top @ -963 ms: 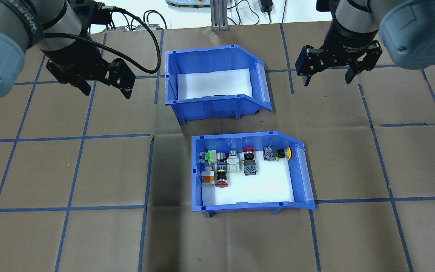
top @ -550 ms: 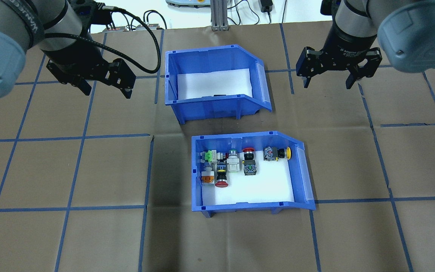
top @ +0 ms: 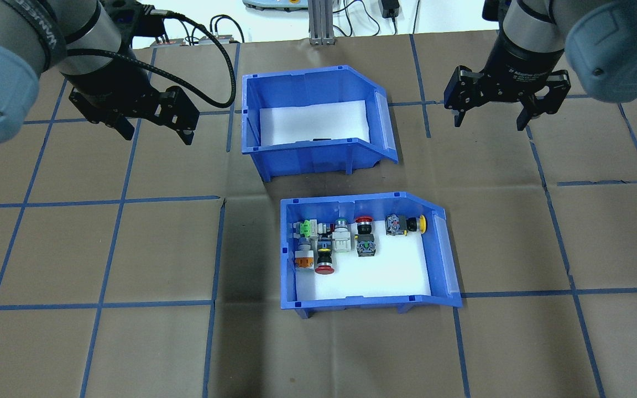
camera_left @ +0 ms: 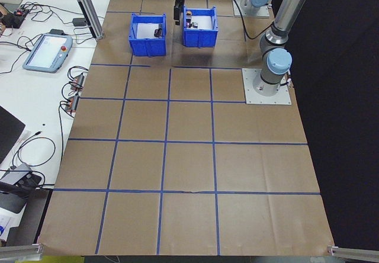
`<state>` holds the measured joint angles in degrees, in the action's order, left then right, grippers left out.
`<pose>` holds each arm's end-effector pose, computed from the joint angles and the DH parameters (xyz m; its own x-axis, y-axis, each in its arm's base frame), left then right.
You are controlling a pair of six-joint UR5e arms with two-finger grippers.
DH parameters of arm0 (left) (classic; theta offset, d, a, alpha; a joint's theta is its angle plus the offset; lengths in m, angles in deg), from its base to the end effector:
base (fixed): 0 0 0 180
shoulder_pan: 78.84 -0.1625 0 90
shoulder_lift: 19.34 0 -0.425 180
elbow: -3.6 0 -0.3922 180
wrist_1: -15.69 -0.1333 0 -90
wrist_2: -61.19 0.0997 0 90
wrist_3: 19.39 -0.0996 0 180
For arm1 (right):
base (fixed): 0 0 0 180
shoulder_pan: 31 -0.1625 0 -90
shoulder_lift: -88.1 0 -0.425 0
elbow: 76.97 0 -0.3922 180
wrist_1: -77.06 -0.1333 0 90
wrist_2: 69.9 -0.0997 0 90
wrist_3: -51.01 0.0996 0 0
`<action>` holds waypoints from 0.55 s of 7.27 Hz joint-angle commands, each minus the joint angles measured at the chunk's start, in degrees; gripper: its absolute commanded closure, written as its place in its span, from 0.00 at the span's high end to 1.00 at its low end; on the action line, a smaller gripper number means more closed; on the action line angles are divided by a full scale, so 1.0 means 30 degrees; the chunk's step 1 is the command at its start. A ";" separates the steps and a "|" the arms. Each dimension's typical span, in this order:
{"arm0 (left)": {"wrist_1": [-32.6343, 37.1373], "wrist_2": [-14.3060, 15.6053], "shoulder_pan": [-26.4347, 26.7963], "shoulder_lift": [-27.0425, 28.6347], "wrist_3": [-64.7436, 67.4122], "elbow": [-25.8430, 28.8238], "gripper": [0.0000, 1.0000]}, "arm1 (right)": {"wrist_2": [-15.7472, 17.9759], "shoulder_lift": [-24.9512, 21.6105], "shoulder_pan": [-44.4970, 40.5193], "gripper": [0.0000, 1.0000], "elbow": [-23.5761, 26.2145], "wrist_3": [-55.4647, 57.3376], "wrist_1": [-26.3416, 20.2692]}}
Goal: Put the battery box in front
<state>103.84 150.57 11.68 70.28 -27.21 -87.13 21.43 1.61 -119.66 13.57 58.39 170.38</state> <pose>-0.1388 -0.4904 0.4881 -0.9894 0.1453 0.0072 0.1450 0.9890 -0.0274 0.1189 -0.5186 0.4582 -0.9882 0.1513 0.0247 0.1516 0.9884 0.0097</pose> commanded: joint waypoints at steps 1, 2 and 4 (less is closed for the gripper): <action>0.0000 -0.0030 0.0000 0.0008 0.0000 -0.0079 0.99 | 0.0052 -0.0001 -0.0034 1.00 -0.0004 -0.0030 -0.0023; 0.0000 -0.0030 0.0000 -0.0021 0.0029 -0.0167 0.99 | 0.0052 -0.0001 -0.0034 1.00 -0.0004 -0.0030 -0.0023; 0.0000 -0.0059 0.0000 0.0036 0.0029 -0.0022 0.99 | 0.0052 -0.0001 -0.0063 1.00 -0.0004 -0.0001 -0.0023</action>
